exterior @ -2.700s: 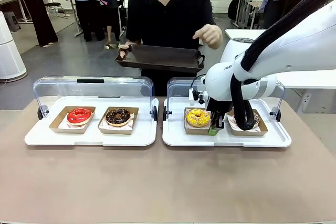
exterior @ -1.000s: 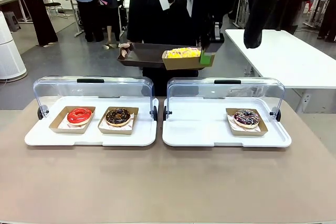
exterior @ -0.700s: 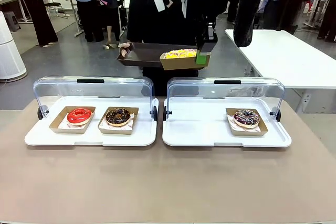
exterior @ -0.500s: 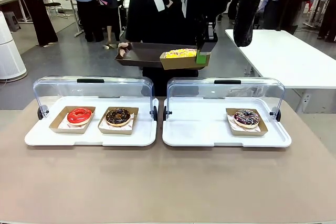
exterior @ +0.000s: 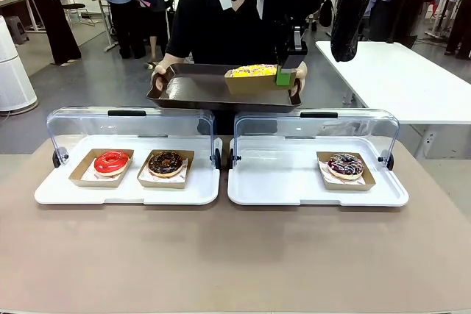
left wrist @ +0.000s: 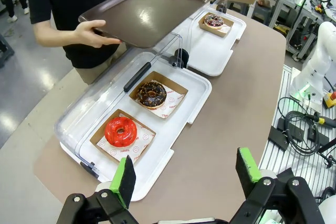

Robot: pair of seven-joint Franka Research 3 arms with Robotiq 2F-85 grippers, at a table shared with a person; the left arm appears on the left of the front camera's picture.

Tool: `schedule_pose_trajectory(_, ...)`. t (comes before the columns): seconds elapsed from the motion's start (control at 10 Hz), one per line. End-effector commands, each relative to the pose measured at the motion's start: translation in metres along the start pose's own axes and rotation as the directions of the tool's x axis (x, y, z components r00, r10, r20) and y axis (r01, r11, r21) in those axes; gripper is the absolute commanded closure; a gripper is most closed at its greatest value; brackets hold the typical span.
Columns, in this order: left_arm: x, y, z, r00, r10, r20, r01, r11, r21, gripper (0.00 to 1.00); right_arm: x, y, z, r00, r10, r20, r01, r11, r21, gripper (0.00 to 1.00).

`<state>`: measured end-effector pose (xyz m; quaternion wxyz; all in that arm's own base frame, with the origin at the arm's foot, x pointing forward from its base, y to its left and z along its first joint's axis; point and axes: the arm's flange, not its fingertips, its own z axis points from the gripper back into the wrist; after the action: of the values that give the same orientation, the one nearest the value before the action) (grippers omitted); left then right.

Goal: Provide the desired donut to the person.
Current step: Place the picked Paper togo box onto the Handle tray extended by the person.

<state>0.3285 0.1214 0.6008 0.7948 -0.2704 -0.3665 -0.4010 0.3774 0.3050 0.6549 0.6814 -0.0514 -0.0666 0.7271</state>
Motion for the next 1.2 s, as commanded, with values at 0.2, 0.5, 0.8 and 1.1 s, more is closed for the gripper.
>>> schedule_pose_trajectory(0.2,0.001,-0.001,0.001,1.0,0.0,0.006,0.0,1.0,-0.007,0.0,-0.001,0.003,-0.002,1.0,-0.002,0.001,0.002,1.0,0.005,1.0)
schedule_pose_trajectory(0.5,0.001,-0.001,0.001,1.0,0.0,0.006,0.0,1.0,-0.007,0.0,-0.001,0.003,-0.002,1.0,-0.002,0.001,0.002,1.0,0.005,1.0)
schedule_pose_trajectory(0.8,0.001,-0.001,0.001,1.0,0.0,0.006,0.0,1.0,-0.007,0.0,-0.001,0.003,-0.002,1.0,-0.002,0.001,0.002,1.0,0.005,1.0)
schedule_pose_trajectory(1.1,0.001,-0.001,0.001,1.0,0.0,0.006,0.0,1.0,-0.007,0.0,0.002,-0.01,0.008,0.999,-0.021,-0.041,0.018,0.998,-0.068,0.98)
